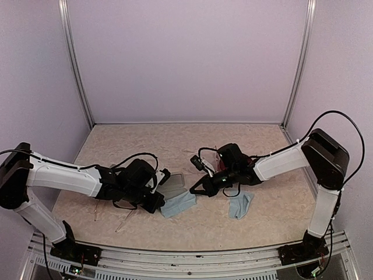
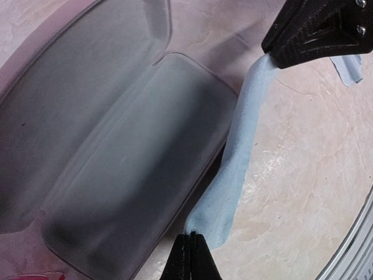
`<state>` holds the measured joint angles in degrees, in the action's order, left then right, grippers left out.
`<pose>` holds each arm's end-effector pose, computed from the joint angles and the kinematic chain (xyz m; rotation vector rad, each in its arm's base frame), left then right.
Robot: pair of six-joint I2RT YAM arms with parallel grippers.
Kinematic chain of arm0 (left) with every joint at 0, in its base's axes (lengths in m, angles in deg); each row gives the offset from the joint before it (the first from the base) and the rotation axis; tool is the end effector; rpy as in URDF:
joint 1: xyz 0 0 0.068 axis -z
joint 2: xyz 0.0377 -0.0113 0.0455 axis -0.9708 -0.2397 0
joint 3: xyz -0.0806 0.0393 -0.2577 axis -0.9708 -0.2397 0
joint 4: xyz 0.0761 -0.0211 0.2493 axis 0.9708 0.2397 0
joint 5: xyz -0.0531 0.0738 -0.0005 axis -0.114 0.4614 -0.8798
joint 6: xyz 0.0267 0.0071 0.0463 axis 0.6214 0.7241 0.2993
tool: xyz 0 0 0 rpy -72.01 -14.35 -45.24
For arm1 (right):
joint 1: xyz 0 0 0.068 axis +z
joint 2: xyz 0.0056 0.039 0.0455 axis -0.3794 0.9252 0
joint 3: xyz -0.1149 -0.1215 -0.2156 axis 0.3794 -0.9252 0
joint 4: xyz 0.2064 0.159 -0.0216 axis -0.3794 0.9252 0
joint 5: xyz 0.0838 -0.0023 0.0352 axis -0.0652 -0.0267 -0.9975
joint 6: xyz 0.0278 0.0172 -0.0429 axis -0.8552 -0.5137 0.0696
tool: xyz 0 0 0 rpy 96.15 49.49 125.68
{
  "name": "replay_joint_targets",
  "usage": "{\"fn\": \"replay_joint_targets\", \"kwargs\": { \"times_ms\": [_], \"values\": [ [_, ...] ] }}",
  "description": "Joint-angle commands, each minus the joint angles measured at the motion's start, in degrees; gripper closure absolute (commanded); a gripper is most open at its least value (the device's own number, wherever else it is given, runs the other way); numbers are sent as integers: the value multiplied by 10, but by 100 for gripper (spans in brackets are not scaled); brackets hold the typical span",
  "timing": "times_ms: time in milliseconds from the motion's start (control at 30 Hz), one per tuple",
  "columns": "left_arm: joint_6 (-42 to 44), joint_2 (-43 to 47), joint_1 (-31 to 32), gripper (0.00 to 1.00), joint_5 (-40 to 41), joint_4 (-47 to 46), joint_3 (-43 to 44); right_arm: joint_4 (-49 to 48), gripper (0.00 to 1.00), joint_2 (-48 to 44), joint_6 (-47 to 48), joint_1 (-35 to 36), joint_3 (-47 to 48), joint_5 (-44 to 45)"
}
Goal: Organize the sunglasses
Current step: Place the folded cleaning cloth in the sunglasses case.
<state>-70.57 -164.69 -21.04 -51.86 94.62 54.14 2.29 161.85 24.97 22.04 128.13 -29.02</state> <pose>0.1669 -0.2401 0.1653 0.8220 2.4573 -0.5263 0.2515 0.2762 0.1426 -0.9790 2.2176 1.2609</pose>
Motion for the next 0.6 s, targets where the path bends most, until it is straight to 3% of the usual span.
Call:
{"fn": "replay_joint_targets", "kwargs": {
  "times_ms": [0,567],
  "values": [
    [13,24,-22,100,13,32,-12,-7,100,33,-5,17,43,0],
    [-6,47,-64,100,67,66,-14,-15,100,105,-21,42,124,17]
  ]
}}
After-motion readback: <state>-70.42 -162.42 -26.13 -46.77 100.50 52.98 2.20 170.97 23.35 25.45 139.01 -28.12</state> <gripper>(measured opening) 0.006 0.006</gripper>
